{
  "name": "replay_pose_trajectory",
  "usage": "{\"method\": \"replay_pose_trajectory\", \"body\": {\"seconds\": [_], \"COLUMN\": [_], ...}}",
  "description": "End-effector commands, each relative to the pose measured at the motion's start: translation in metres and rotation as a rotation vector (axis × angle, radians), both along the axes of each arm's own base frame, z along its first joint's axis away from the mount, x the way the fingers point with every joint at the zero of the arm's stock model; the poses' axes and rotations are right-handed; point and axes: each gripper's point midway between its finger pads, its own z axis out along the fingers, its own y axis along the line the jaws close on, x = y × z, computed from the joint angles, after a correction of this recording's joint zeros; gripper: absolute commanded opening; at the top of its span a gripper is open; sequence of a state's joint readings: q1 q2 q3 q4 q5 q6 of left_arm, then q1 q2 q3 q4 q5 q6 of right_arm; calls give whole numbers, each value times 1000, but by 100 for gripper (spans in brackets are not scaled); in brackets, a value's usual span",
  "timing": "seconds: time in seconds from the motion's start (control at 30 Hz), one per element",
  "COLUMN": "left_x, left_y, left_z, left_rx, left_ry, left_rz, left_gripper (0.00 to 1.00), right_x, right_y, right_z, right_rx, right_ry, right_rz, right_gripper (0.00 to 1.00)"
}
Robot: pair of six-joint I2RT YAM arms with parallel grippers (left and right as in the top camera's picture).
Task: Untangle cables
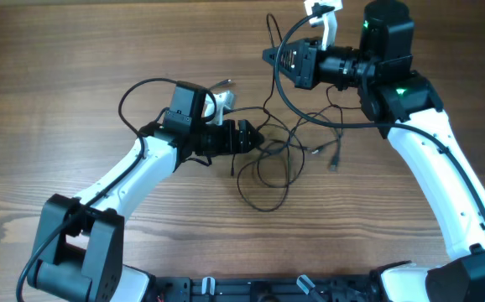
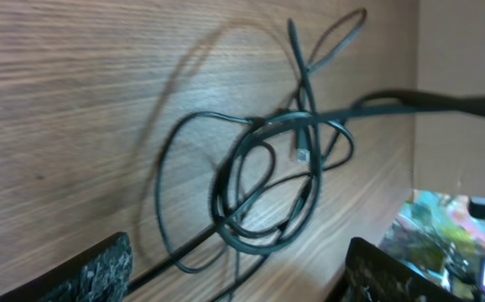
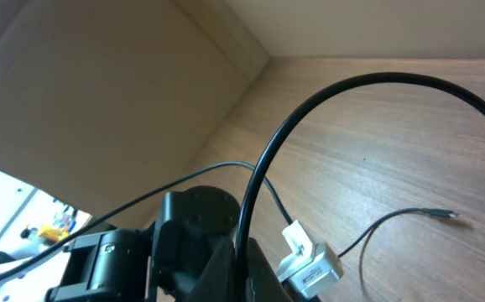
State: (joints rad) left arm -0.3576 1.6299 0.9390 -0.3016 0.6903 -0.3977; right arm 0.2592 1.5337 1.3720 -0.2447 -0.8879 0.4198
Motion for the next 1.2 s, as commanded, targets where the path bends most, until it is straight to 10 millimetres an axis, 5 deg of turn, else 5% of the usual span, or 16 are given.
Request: {"method": "replay_pose_trajectory", "body": {"seconds": [0.0,0.17,0.27,0.37,0.43,0.5,0.57,0.7,0.8,0.97,1.07,1.13,1.17], "left_x": [-11,8,20,37,40,37,32,18,9,9,9,14,19], "left_y": [-15,-8,-10,41,98,145,191,256,274,275,267,237,207], "left_z": [12,-13,-12,-27,-40,-48,-53,-59,-60,-61,-62,-61,-55], "left_rx": [-32,224,269,481,646,735,773,795,803,801,757,596,450], "left_ry": [-36,-164,-239,-247,-177,-95,4,145,193,197,209,227,209], "left_rz": [-72,28,63,216,344,445,549,716,756,760,741,670,570], "left_gripper": [83,83,77,58,49,45,45,46,46,46,46,49,53], "right_x": [-7,-23,-42,-39,-14,12,36,48,34,-34,-52,-37,-23], "right_y": [3,12,16,13,-4,-33,-82,-204,-284,-409,-435,-416,-393], "right_z": [21,42,63,68,49,21,-14,-63,-94,-126,-126,-129,-128], "right_rx": [35,122,192,211,168,90,-5,-114,-265,-631,-633,-575,-517], "right_ry": [-68,-68,-89,-66,3,71,185,389,476,662,707,683,652], "right_rz": [39,146,262,248,95,-86,-315,-711,-970,-1523,-1640,-1483,-1339], "right_gripper": [4,4,4,4,4,4,4,4,4,4,4,7,24]}}
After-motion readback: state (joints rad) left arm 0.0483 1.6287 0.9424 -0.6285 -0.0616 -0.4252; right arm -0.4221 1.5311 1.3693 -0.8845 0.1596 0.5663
